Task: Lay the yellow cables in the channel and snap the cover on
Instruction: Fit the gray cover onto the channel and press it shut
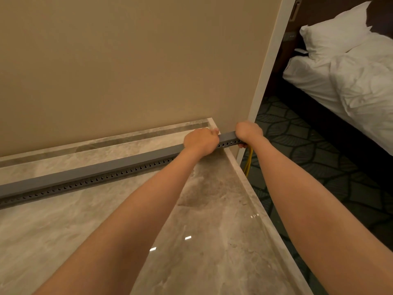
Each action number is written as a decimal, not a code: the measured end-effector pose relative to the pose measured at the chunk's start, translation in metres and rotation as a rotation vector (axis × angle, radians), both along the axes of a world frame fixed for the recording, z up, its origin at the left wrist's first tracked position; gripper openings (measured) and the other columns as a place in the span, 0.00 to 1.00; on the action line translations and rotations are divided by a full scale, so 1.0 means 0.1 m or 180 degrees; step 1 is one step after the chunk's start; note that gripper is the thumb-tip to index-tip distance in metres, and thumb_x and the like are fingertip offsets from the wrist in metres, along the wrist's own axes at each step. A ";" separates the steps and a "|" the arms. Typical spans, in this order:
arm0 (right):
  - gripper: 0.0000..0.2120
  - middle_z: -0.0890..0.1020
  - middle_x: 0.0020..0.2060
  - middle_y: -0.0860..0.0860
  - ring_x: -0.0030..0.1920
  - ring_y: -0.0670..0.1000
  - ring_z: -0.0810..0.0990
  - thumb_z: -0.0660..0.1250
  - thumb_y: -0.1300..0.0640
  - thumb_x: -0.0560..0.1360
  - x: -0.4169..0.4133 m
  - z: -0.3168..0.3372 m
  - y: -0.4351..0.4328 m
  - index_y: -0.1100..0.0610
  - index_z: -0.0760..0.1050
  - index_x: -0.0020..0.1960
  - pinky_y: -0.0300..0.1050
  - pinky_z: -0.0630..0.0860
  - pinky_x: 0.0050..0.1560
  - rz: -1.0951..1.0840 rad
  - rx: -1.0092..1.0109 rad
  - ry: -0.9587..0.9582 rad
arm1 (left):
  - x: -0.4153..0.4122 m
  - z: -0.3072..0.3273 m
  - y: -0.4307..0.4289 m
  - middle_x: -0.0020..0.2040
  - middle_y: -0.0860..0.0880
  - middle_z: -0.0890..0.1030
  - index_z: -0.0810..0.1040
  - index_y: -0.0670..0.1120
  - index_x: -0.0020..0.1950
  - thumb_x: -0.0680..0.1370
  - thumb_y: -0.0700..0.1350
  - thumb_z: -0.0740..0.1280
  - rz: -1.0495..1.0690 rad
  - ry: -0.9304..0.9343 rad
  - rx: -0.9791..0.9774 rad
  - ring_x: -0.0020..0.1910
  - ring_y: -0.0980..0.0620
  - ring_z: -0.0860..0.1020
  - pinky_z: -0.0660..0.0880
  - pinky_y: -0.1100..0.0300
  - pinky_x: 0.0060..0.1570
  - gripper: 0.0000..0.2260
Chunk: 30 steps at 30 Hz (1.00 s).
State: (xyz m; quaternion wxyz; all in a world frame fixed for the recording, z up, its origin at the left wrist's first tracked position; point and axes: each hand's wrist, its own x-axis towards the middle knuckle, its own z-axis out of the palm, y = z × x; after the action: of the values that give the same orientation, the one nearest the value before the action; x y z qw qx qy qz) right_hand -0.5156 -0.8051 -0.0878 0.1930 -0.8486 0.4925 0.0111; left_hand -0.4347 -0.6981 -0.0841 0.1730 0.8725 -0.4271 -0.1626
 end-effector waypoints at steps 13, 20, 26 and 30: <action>0.17 0.81 0.37 0.59 0.27 0.50 0.75 0.54 0.66 0.78 0.02 0.06 -0.10 0.60 0.67 0.31 0.39 0.67 0.27 0.0369 0.0222 0.0323 | -0.03 0.05 -0.40 0.35 0.46 0.76 0.76 0.43 0.44 0.79 0.46 0.51 0.0338 0.0735 0.0553 0.29 0.49 0.76 0.67 0.61 0.30 0.15; 0.13 0.81 0.44 0.62 0.40 0.58 0.81 0.53 0.65 0.77 0.06 0.06 -0.12 0.66 0.76 0.42 0.41 0.70 0.35 0.0690 -0.0263 0.0430 | -0.03 -0.01 -0.43 0.43 0.44 0.78 0.75 0.42 0.43 0.78 0.44 0.53 0.0424 0.0716 0.0363 0.34 0.47 0.78 0.68 0.60 0.34 0.13; 0.13 0.80 0.52 0.64 0.52 0.63 0.80 0.55 0.64 0.78 0.04 -0.03 -0.11 0.68 0.74 0.55 0.51 0.76 0.46 0.0695 -0.0581 0.0266 | -0.04 -0.01 -0.42 0.49 0.43 0.80 0.78 0.42 0.48 0.77 0.45 0.54 0.0481 0.0731 0.0308 0.49 0.43 0.81 0.72 0.58 0.43 0.13; 0.12 0.81 0.50 0.62 0.44 0.60 0.80 0.54 0.64 0.78 0.06 0.00 -0.14 0.66 0.75 0.52 0.48 0.72 0.41 0.0697 -0.0341 0.0293 | -0.01 -0.01 -0.43 0.38 0.45 0.76 0.74 0.42 0.42 0.77 0.45 0.53 0.0438 0.0735 0.0372 0.33 0.47 0.77 0.68 0.60 0.32 0.12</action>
State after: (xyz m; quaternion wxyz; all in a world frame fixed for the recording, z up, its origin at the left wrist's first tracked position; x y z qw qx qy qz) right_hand -0.5095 -0.8191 -0.0881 0.1222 -0.9050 0.4051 0.0447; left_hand -0.4360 -0.7407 -0.0848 0.1806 0.8837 -0.3333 -0.2743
